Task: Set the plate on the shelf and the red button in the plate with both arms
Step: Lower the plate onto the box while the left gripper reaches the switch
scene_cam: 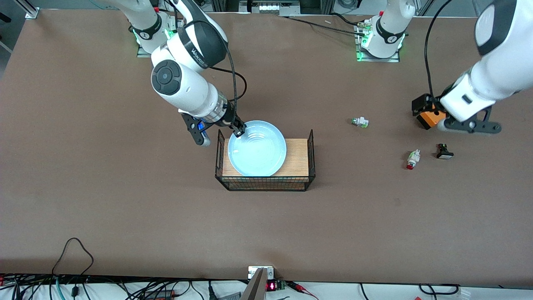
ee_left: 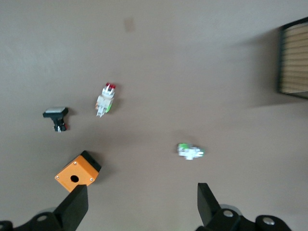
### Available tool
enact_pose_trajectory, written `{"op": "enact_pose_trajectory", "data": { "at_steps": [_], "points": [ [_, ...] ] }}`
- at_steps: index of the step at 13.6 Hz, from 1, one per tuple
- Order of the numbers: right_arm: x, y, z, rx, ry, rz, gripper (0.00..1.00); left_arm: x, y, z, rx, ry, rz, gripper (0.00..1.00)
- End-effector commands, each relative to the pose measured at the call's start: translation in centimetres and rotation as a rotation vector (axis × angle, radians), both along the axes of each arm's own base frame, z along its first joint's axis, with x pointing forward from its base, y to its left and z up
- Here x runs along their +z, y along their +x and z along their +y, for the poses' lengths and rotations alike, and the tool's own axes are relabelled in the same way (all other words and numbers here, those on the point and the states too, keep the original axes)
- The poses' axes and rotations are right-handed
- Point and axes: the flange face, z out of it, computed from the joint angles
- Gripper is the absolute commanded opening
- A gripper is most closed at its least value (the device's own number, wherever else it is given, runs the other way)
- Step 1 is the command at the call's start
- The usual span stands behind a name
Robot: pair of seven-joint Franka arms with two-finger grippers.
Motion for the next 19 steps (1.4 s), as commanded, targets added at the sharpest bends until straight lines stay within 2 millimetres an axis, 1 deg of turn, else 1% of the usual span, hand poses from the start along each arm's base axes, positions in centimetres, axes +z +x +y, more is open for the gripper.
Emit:
{"op": "enact_pose_trajectory", "data": {
  "at_steps": [1,2,3,5,6,7,8,9,11,12,13,14,15,16,17,18,19],
  "points": [
    [-0.3,-0.2,0.8,0.012,-0.003,-0.035,0.00,-7.5,3.4,0.8,-0.103,0.051,0.057,1.00],
    [-0.7,-0.1,0.8,0.010,-0.003,-0.037,0.00,-9.4,4.2,1.1,-0.161,0.037,0.045,1.00],
    [-0.7,-0.1,0.8,0.009,-0.003,-0.040,0.00,-11.3,5.0,2.3,-0.208,0.020,0.021,1.00],
    [-1.4,0.0,0.6,0.028,-0.016,-0.042,0.00,-16.7,6.2,5.7,-0.279,-0.016,0.023,1.00],
    [-1.7,0.1,0.2,0.064,-0.018,-0.051,0.02,-18.7,6.6,7.3,-0.319,-0.032,0.017,1.00],
    [-1.7,0.5,-0.3,0.082,-0.012,-0.059,0.19,-20.9,6.6,8.3,-0.356,-0.046,0.011,1.00],
    [-1.8,1.2,-1.6,0.083,-0.024,-0.060,0.66,-22.4,6.6,8.6,-0.365,-0.050,0.002,1.00],
    [-1.9,1.1,-1.6,0.089,-0.032,-0.060,1.00,-23.5,6.3,8.8,-0.371,-0.054,0.003,1.00],
    [-0.5,1.5,-1.9,0.085,-0.017,-0.090,1.00,-26.1,5.3,9.5,-0.400,-0.066,-0.001,1.00],
    [0.9,1.8,-2.5,0.066,-0.006,-0.107,1.00,-27.5,4.7,10.2,-0.406,-0.072,-0.007,1.00],
    [3.3,2.1,-3.5,0.062,0.008,-0.143,1.00,-28.3,4.1,10.6,-0.413,-0.077,-0.008,1.00],
    [6.3,1.8,-4.3,0.058,0.024,-0.176,1.00,-29.0,3.6,10.8,-0.421,-0.083,0.001,1.00],
    [8.6,1.9,-5.4,0.065,0.040,-0.213,1.00,-29.3,3.3,10.8,-0.433,-0.088,0.010,0.89],
    [10.6,1.5,-5.9,0.103,0.054,-0.254,1.00,-29.5,3.0,10.7,-0.451,-0.096,0.026,0.63],
    [12.1,1.2,-6.4,0.148,0.057,-0.285,1.00,-29.7,2.6,10.7,-0.473,-0.107,0.051,0.37],
    [12.3,1.5,-7.9,0.210,0.032,-0.291,1.00,-29.9,2.2,11.1,-0.463,-0.116,0.077,0.25],
    [12.2,2.0,-9.9,0.326,0.000,-0.303,1.00,-30.0,2.1,11.4,-0.456,-0.120,0.088,0.17]
  ]
}}
